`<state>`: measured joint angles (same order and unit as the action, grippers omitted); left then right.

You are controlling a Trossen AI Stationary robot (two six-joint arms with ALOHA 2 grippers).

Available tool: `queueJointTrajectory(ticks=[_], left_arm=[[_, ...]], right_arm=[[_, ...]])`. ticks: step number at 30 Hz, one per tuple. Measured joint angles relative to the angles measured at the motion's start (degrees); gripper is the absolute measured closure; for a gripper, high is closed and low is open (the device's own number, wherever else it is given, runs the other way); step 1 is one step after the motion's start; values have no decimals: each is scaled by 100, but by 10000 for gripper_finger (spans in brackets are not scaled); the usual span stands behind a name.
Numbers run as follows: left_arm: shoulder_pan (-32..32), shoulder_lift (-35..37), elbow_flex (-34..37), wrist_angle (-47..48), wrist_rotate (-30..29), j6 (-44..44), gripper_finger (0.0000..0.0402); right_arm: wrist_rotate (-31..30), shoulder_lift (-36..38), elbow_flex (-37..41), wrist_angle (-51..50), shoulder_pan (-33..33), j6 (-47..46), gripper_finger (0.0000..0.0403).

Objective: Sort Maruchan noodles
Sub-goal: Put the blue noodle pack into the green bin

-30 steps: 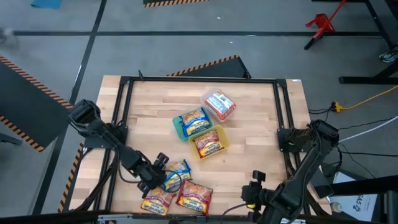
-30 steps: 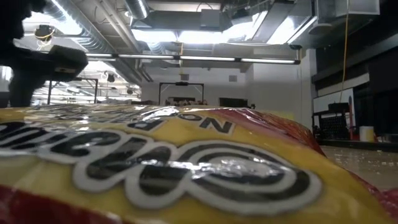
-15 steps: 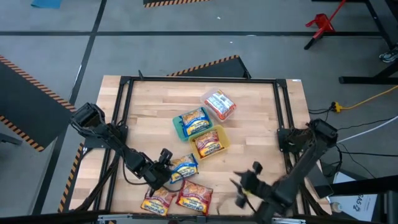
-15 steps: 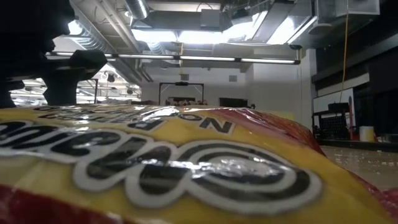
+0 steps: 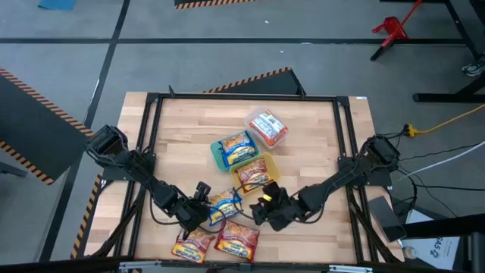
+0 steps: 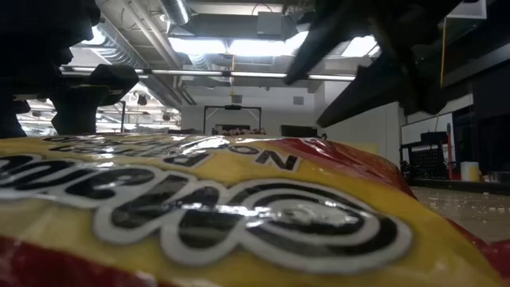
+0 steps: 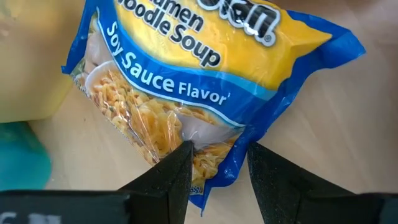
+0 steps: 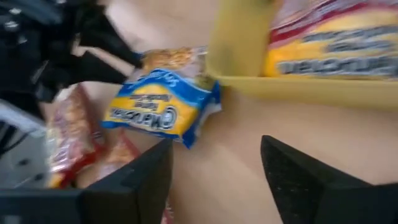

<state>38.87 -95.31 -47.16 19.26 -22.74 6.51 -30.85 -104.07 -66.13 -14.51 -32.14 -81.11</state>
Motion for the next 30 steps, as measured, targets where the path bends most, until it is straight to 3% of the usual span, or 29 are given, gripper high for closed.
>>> queueJointTrajectory(ticks=[4,9,17,30], left_arm=[[0,0,0,-6,31,95,254],[0,0,7,-114,62,91,254],[-13,-13,15,-496,147,65,254],[-197,-20,17,-820,153,54,254]], right_arm=[[426,0,101,467,312,3,147],[489,0,112,430,475,-274,130],[500,-112,112,690,476,-425,132],[895,-933,109,1813,481,-464,132]])
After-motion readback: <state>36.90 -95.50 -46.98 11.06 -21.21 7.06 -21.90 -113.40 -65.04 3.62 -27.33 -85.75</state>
